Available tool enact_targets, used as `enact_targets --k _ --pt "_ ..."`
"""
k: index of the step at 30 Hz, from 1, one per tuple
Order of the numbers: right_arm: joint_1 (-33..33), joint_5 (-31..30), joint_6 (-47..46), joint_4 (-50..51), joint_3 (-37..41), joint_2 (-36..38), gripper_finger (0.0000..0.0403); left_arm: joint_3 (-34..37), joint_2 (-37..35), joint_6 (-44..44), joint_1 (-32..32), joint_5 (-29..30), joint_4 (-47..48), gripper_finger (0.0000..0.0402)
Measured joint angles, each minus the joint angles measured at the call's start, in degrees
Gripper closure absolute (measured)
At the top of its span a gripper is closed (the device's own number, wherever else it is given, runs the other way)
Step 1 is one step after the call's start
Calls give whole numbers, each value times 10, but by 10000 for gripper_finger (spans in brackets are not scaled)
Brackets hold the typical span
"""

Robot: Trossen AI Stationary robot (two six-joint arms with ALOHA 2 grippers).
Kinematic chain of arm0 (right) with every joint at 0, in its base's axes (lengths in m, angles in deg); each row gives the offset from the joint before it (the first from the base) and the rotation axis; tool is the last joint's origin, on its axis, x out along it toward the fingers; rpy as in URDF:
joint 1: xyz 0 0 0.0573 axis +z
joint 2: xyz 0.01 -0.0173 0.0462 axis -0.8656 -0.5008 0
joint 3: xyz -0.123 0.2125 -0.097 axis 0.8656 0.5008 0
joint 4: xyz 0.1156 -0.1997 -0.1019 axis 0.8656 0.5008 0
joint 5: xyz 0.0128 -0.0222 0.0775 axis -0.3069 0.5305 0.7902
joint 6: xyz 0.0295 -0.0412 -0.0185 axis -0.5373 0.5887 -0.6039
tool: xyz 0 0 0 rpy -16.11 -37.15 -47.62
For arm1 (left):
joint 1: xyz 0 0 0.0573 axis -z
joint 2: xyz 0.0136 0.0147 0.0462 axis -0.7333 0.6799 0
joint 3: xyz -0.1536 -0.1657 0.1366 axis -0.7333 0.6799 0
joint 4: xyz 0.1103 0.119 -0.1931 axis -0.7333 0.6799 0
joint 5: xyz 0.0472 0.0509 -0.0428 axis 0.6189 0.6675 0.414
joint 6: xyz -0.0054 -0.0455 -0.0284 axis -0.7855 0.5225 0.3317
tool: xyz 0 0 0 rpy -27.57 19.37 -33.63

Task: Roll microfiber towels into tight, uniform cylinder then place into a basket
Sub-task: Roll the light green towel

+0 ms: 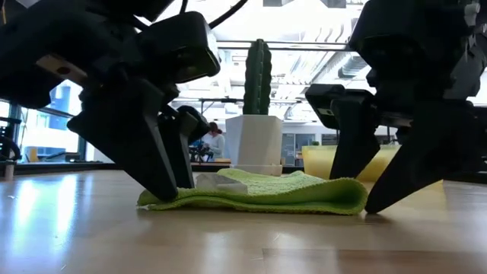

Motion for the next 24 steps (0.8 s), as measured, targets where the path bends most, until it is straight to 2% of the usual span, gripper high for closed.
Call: enact_targets --k 4,11,18,24 --pt "0 -5 -49 1 0 -2 286 0 0 69 1 -1 -2 284" --pt "1 0 -165 7 0 -3 392 0 0 167 18 -2 -13 284" --pt "-3 27 -272 14 1 5 399 -5 -4 190 39 -4 -46 284" --pt "-9 50 -327 33 3 26 401 -39 -7 136 45 -4 -37 284"
